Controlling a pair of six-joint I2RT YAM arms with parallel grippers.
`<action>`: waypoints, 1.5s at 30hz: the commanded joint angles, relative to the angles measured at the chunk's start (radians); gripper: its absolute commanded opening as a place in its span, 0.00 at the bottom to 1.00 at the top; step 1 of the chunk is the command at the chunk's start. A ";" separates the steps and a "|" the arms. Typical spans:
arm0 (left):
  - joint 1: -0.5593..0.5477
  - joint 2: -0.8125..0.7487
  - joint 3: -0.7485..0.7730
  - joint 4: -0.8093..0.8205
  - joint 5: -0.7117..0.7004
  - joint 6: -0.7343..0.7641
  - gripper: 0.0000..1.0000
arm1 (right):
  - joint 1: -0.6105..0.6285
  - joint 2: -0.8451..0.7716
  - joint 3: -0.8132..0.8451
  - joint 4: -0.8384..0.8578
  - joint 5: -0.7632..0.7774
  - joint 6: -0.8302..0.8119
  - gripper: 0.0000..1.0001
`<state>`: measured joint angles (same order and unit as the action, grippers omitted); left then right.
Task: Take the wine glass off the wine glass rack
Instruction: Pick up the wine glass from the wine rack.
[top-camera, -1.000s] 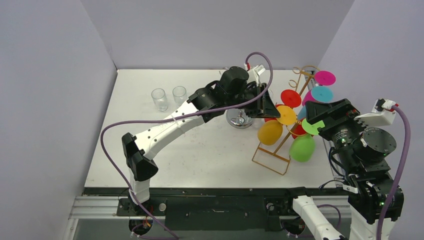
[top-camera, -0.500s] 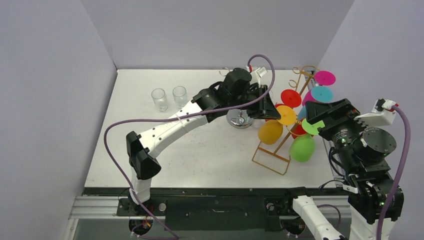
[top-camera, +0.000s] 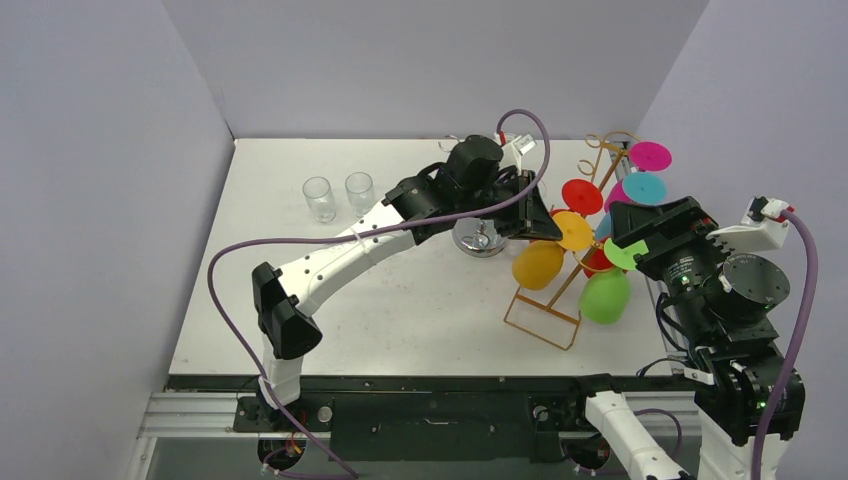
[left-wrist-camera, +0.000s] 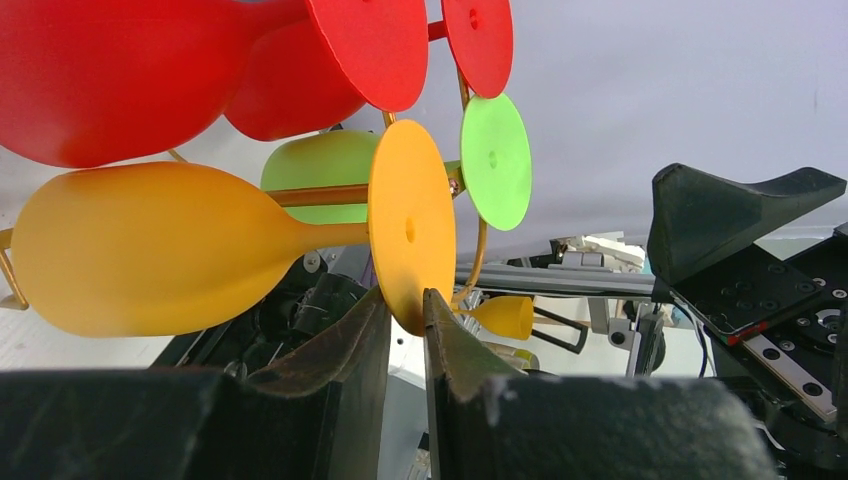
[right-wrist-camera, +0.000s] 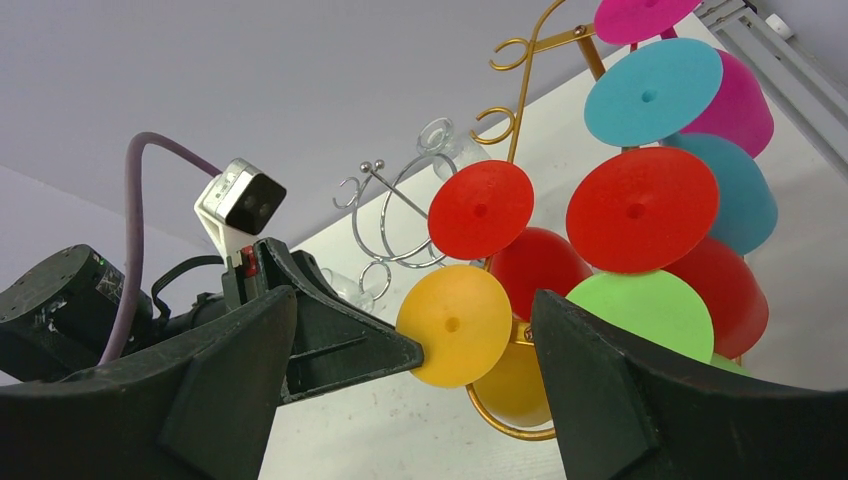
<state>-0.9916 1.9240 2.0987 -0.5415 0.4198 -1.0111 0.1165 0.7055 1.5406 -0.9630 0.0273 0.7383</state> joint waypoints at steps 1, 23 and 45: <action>0.008 -0.048 0.037 0.059 0.031 -0.018 0.14 | -0.008 -0.011 -0.004 0.041 0.014 -0.004 0.82; 0.057 -0.121 -0.049 0.178 0.075 -0.118 0.00 | -0.008 -0.011 -0.016 0.049 0.013 -0.001 0.82; 0.098 -0.157 -0.153 0.274 0.113 -0.173 0.00 | -0.008 0.007 -0.017 0.057 -0.003 -0.004 0.82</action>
<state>-0.9066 1.8301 1.9560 -0.3672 0.5213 -1.1748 0.1165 0.7048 1.5253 -0.9497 0.0269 0.7383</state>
